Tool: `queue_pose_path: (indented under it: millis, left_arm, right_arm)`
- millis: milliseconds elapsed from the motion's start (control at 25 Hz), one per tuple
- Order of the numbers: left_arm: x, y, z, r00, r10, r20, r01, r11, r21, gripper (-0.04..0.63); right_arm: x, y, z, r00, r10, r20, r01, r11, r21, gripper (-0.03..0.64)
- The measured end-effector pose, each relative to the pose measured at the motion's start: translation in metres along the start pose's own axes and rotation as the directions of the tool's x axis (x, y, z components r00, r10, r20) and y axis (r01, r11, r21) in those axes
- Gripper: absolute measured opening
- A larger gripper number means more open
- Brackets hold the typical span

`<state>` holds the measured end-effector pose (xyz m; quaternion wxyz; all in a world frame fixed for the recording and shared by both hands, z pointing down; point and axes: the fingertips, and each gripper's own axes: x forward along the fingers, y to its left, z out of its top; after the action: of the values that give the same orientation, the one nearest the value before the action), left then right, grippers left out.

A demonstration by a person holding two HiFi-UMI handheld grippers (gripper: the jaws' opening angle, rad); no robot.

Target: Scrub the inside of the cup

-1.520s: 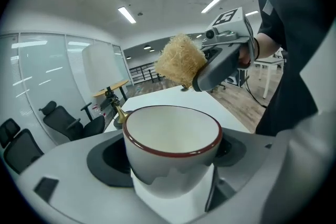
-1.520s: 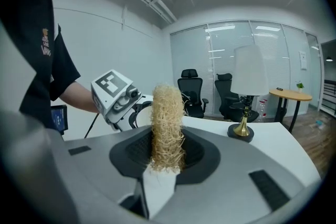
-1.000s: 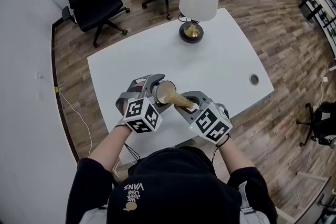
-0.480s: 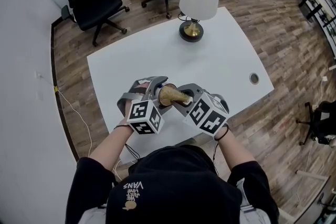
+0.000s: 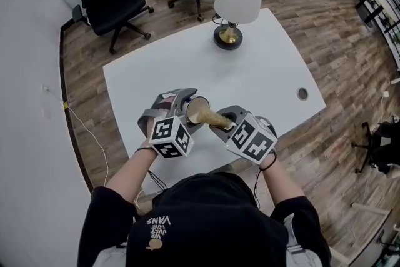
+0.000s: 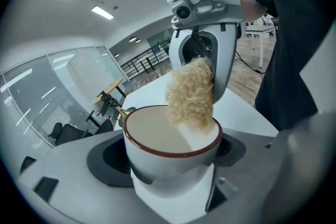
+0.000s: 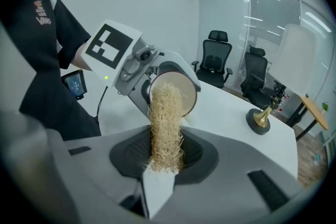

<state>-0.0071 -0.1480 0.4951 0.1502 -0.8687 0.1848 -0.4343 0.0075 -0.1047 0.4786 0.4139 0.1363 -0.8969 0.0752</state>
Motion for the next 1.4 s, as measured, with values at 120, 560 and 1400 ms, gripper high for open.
queue_pose_path:
  millis: [120,560,1400]
  left_arm:
    - [0.002,-0.002,-0.001,1.0,-0.006,-0.011,0.006,1.0,0.017,0.413]
    - [0.005,-0.014,0.004,1.0,-0.02,-0.013,0.02,0.998,0.051,0.413]
    - [0.006,-0.016,0.007,0.998,-0.032,0.049,0.033,0.999,-0.035,0.413]
  right_arm:
    - [0.004,0.014,0.007,0.999,0.046,-0.003,-0.046,0.999,-0.024,0.094]
    - [-0.003,-0.019,0.009,0.999,-0.039,-0.007,0.039,0.999,0.005,0.094]
    - [-0.005,-0.013,0.02,0.976,0.011,0.219,-0.051,0.983,0.177,0.095]
